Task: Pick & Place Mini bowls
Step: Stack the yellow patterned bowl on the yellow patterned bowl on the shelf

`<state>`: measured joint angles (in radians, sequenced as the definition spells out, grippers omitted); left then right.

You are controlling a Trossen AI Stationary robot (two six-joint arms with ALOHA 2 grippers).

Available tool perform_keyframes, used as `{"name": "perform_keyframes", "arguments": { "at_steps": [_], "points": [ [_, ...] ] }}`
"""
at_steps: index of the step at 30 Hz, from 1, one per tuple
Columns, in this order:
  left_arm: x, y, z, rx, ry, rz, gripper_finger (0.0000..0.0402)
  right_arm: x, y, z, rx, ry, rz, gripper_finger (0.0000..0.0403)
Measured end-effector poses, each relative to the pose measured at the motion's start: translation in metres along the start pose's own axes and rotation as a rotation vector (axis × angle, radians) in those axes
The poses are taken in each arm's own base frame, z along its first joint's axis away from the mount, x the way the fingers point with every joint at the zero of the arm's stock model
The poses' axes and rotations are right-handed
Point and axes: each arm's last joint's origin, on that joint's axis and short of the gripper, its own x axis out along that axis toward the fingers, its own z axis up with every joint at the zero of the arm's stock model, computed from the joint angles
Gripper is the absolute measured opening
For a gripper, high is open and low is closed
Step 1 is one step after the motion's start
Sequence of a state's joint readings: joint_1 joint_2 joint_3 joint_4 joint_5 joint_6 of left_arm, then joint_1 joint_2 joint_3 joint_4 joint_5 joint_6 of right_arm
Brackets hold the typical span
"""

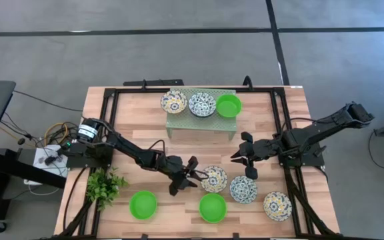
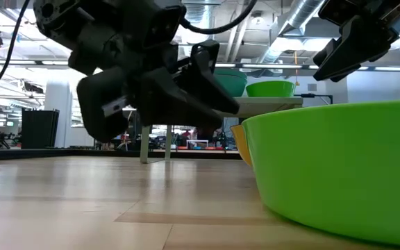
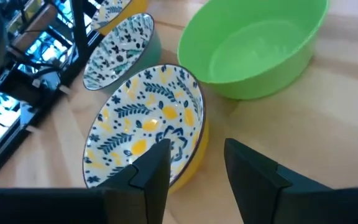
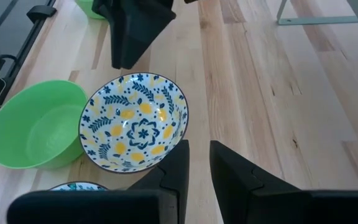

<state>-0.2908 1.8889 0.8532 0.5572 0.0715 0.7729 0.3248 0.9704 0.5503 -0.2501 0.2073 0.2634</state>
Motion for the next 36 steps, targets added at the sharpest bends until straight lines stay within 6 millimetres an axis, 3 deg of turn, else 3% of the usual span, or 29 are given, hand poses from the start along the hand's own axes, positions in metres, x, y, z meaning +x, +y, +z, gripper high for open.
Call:
{"name": "perform_keyframes", "arguments": {
  "at_steps": [9,36],
  "points": [
    [0.001,0.022,-0.001,-0.007,-0.041,0.038,0.0151,0.000,0.000,0.000,-0.008,0.000,0.000,0.0059],
    [0.006,0.013,-0.011,-0.018,0.008,-0.039,0.0151,0.000,0.000,0.000,-0.011,0.002,0.000,0.0059]
  ]
}}
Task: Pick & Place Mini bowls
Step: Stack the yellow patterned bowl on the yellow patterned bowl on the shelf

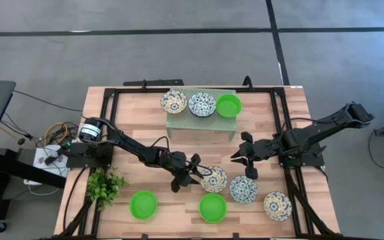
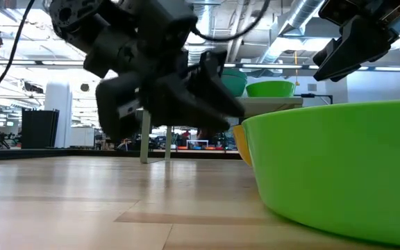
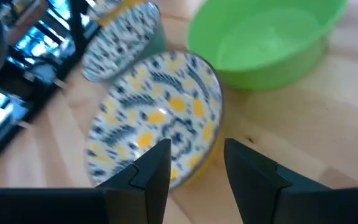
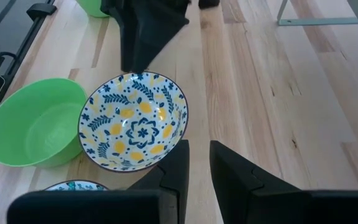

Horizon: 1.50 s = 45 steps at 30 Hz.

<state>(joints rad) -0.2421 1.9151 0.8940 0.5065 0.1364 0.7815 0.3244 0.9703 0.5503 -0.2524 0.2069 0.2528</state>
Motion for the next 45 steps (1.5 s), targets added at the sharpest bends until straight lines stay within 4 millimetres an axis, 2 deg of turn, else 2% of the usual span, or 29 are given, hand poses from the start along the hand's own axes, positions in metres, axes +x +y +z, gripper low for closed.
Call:
{"name": "perform_keyframes", "arguments": {
  "at_steps": [6,11,15,21,25,29,31,35,40,45],
  "points": [
    [0.011,-0.012,-0.013,-0.003,0.049,-0.030,0.0151,0.000,-0.001,-0.002,0.030,0.023,-0.007,0.0049],
    [0.012,-0.011,-0.014,-0.001,0.077,0.003,0.0145,0.000,-0.002,-0.007,0.071,0.070,-0.021,0.0017],
    [0.012,-0.010,-0.015,-0.002,0.106,0.028,0.0110,0.000,-0.001,-0.006,0.043,0.059,-0.017,0.0004],
    [0.012,-0.010,-0.016,-0.013,0.123,0.041,0.0017,0.000,-0.001,-0.005,0.043,0.050,-0.013,0.0012],
    [0.012,-0.012,-0.013,-0.062,0.114,0.041,0.0017,0.000,-0.001,-0.005,0.043,0.051,-0.013,0.0007],
    [0.005,-0.014,0.002,-0.136,0.111,0.049,0.0012,0.000,-0.001,-0.005,0.042,0.051,-0.013,0.0003],
    [-0.003,-0.011,0.015,-0.158,0.109,0.094,0.0012,0.000,-0.001,-0.005,0.042,0.052,-0.013,0.0002],
    [-0.032,-0.002,0.045,-0.168,0.164,0.229,0.0016,0.000,-0.001,-0.005,0.042,0.051,-0.013,0.0002],
    [-0.086,0.018,0.073,-0.180,0.232,0.396,0.0013,0.000,-0.001,-0.005,0.043,0.048,-0.012,0.0002],
    [-0.139,0.037,0.087,-0.206,0.259,0.541,0.0013,0.000,-0.001,-0.005,0.043,0.047,-0.012,0.0002]
  ]
}}
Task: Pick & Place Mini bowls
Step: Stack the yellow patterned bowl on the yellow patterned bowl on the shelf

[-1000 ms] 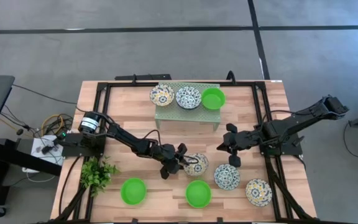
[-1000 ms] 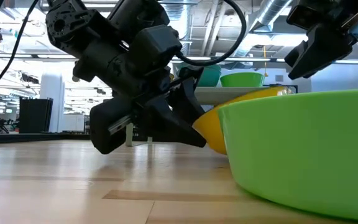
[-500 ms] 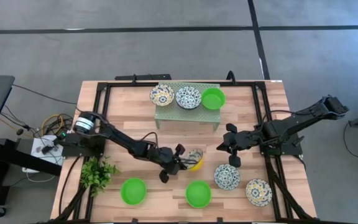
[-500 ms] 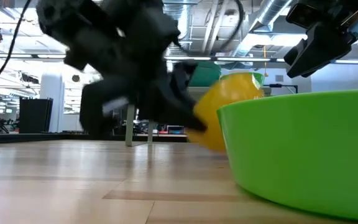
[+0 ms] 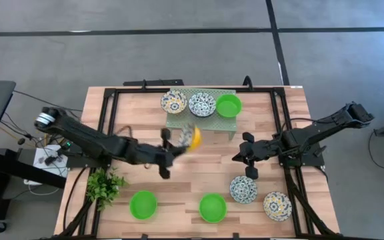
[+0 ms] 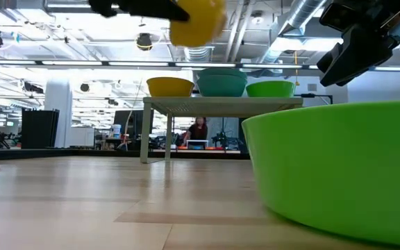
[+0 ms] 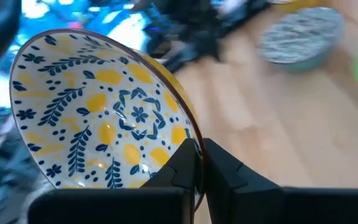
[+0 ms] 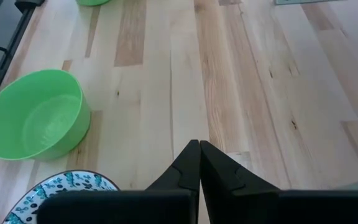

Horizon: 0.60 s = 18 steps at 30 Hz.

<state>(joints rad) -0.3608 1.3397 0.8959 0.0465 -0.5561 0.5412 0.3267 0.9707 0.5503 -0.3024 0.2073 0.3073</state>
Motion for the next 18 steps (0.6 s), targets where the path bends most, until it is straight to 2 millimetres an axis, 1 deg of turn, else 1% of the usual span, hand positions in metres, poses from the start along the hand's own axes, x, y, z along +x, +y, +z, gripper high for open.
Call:
{"name": "perform_keyframes", "arguments": {
  "at_steps": [4,7,9,13,16,18],
  "points": [
    [-0.025,0.028,-0.005,-0.012,0.081,0.146,0.0013,0.000,0.000,0.000,-0.002,-0.001,0.000,0.0002],
    [-0.034,0.045,-0.017,0.002,0.181,0.215,0.0012,0.000,0.000,0.000,-0.002,-0.003,0.001,0.0002],
    [-0.034,0.054,-0.025,-0.002,0.231,0.235,0.0012,0.000,0.000,0.000,-0.002,-0.003,0.001,0.0002],
    [-0.024,0.074,-0.046,-0.008,0.345,0.277,0.0012,0.000,0.000,0.000,-0.001,-0.004,0.001,0.0002],
    [-0.018,0.086,-0.064,-0.021,0.423,0.243,0.0012,0.000,0.000,0.000,-0.001,-0.004,0.001,0.0001],
    [-0.014,0.091,-0.072,-0.036,0.442,0.221,0.0012,0.000,0.000,0.000,-0.002,-0.003,0.000,0.0001]
  ]
}}
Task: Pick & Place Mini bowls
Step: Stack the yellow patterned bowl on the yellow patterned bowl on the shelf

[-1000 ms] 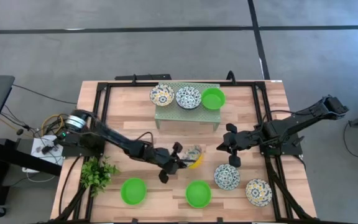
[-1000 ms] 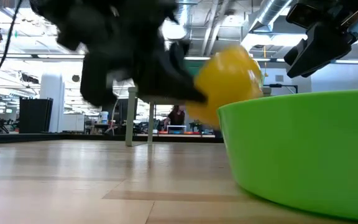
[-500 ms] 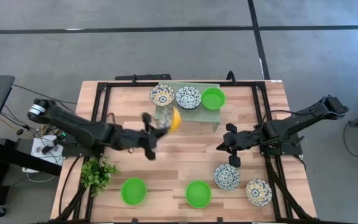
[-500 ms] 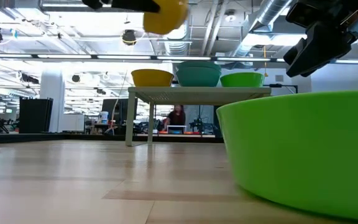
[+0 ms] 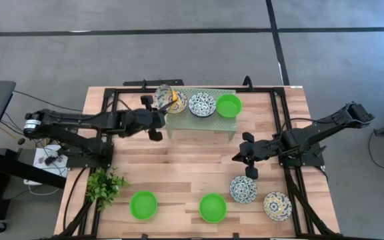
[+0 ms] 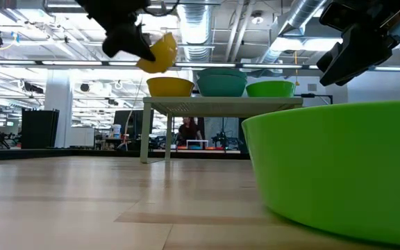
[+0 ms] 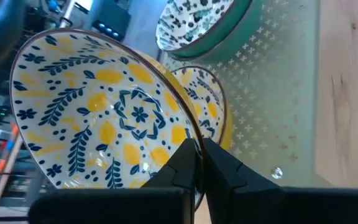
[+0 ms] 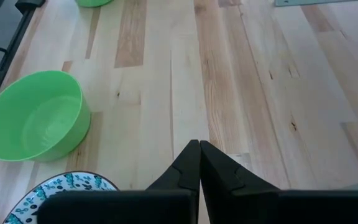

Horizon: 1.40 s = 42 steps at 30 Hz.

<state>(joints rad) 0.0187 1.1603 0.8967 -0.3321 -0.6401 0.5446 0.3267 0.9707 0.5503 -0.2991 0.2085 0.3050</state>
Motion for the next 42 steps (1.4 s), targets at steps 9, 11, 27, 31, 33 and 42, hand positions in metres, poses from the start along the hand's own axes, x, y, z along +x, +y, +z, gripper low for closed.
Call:
{"name": "perform_keyframes", "arguments": {
  "at_steps": [9,11,27,31,33,42],
  "points": [
    [0.004,0.000,-0.006,0.123,-0.004,-0.100,0.0012,0.000,0.000,0.000,-0.038,-0.002,0.000,0.0001],
    [0.004,-0.001,-0.009,0.164,0.023,-0.108,0.0012,0.000,0.000,0.000,-0.042,-0.001,-0.001,0.0001],
    [0.006,0.001,-0.012,0.582,0.035,-0.103,0.0013,0.000,0.000,0.000,-0.045,-0.001,0.000,0.0001],
    [0.010,0.007,-0.016,0.621,0.064,-0.091,0.0013,0.000,0.000,0.000,-0.045,-0.001,0.000,0.0001],
    [0.011,0.009,-0.017,0.672,0.070,-0.090,0.0013,0.000,0.000,0.000,-0.046,-0.001,0.000,0.0001],
    [0.011,0.009,-0.018,0.826,0.077,-0.088,0.0013,0.000,0.000,0.000,-0.053,-0.001,0.001,0.0001]
  ]
}}
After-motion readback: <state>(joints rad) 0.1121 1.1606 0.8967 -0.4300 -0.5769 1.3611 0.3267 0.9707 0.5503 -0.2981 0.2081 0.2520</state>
